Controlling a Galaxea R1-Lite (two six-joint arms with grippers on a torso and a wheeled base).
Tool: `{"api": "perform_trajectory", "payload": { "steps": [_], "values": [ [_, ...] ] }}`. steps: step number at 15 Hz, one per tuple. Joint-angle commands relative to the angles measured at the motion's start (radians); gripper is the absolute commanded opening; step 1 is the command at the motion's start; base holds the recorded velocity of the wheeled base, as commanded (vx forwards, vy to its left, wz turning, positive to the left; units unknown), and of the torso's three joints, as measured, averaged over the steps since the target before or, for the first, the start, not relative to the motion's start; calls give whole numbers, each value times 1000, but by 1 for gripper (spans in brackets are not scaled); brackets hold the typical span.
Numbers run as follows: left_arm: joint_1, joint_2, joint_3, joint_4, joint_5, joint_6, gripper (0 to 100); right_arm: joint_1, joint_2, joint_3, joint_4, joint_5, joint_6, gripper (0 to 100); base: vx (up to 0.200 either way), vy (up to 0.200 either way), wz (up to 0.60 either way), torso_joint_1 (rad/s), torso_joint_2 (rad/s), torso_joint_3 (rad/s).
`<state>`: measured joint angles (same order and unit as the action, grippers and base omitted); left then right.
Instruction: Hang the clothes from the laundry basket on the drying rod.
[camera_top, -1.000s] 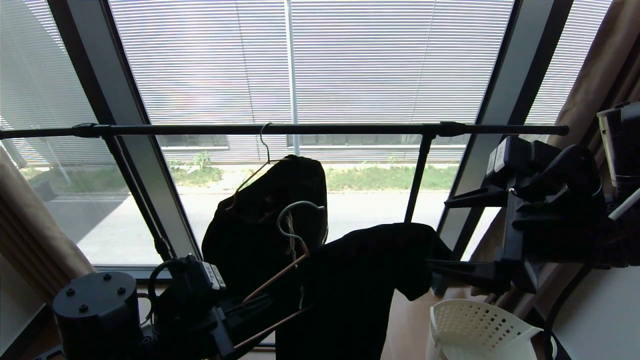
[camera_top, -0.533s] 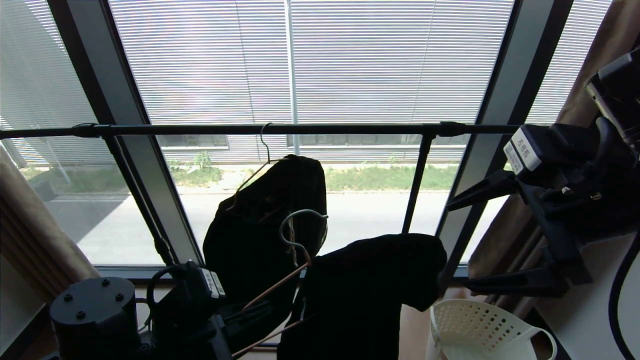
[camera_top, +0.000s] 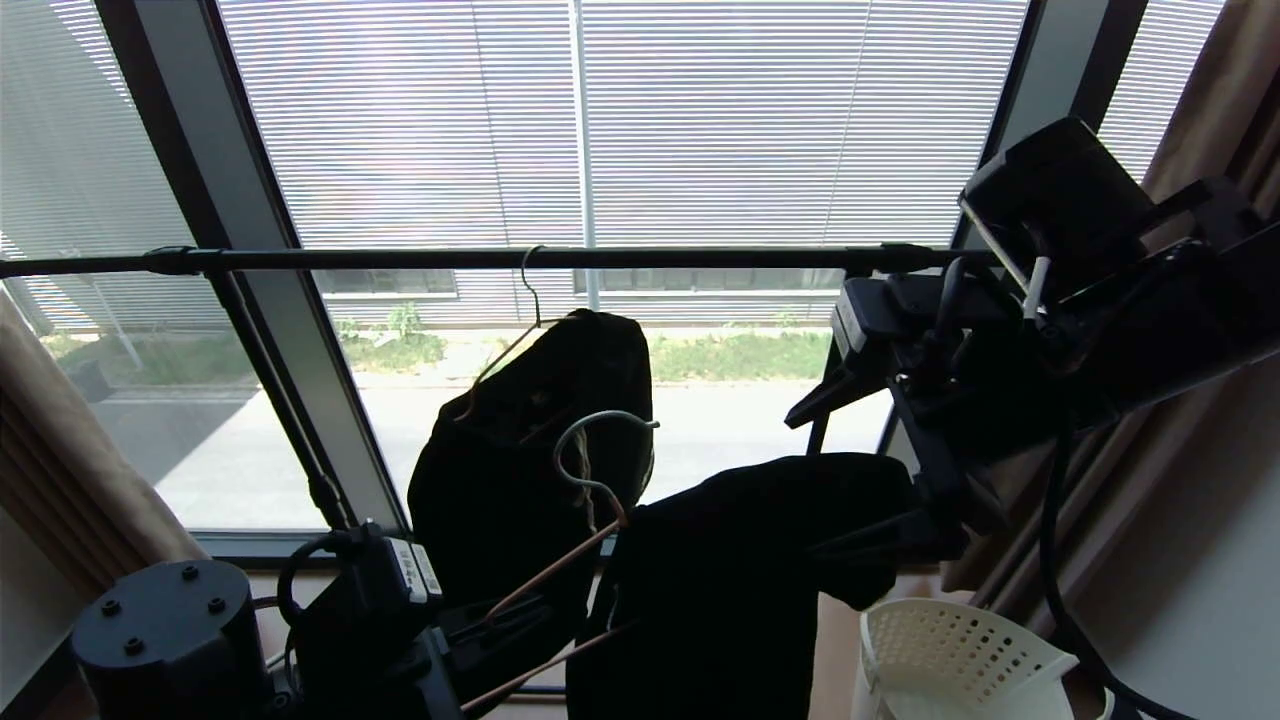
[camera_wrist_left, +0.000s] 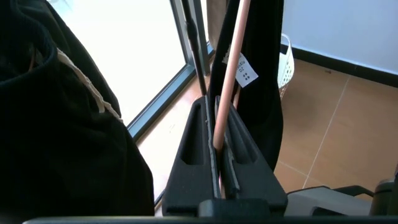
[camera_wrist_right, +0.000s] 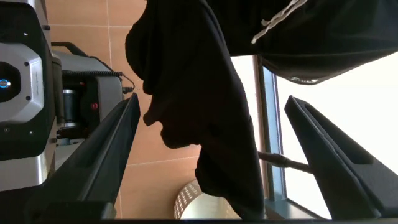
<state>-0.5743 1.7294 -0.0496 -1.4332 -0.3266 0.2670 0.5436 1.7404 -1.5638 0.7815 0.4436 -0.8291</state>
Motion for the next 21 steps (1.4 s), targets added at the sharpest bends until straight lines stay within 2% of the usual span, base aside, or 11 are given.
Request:
{"api": "perform_trajectory", "payload": {
  "steps": [1,16,17,21],
  "values": [
    [-13,3,2,-4,0,1,0,24,62,-7,-4,0,1,100,0,0,0,0,0,0],
    [-15,6,2,-26,1,1,0,62,113,-2,-30,-20,18,100,0,0,0,0,0,0],
    [-15,6,2,-27,1,1,0,62,113,-4,-30,-22,18,0,0,0,0,0,0,0],
    [-15,7,2,-26,1,1,0,62,106,4,-28,-22,16,0,0,0,0,0,0,0]
  ]
}}
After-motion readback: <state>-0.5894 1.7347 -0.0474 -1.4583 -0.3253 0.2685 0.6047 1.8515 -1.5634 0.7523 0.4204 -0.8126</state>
